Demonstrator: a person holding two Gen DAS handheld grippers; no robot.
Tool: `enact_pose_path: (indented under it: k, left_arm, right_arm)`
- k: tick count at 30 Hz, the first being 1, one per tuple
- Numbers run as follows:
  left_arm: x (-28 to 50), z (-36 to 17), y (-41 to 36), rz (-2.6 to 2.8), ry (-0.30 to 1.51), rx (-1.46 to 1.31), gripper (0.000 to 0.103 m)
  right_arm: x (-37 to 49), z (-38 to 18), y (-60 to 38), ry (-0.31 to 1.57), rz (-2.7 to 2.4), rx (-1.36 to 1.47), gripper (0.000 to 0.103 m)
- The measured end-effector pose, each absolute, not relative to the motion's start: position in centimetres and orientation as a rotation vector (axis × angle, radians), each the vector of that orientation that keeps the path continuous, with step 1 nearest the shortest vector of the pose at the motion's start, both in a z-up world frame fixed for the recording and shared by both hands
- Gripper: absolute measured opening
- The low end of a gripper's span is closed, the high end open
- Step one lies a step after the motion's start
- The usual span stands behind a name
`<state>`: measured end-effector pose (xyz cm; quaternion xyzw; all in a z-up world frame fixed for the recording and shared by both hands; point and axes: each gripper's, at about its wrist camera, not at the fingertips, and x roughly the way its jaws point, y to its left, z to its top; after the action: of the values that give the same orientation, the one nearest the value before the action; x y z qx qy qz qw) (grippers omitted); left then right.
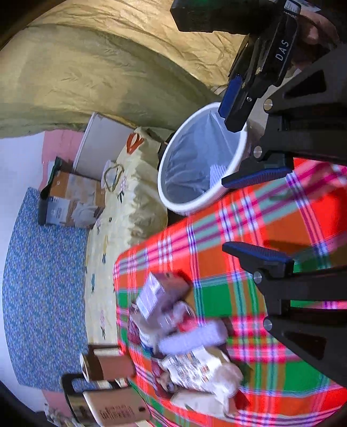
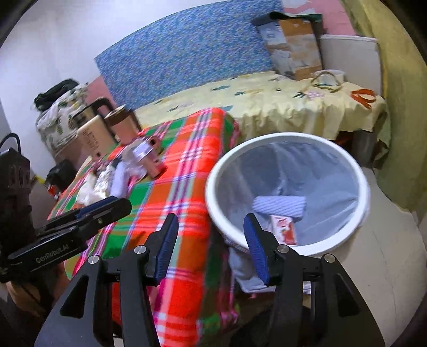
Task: Collect trash
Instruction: 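Move both open tools back over the trash on the cloth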
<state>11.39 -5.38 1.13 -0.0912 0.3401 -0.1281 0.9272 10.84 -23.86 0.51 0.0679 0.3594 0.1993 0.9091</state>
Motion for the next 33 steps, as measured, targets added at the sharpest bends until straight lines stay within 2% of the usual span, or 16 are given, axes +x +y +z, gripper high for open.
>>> enact_pose_path:
  k: [18, 33]
  left_arm:
    - [8.7, -0.1, 0.4, -0.134, 0.693, -0.221, 0.043]
    - [9.5, 0.1, 7.0, 0.04, 0.659, -0.252, 0.043]
  right_arm:
    - [9.6, 0.3, -18.0, 0.776, 0.516, 0.048, 0.053]
    - [13.1, 0.5, -14.3, 0.785, 0.563, -0.042, 0.053]
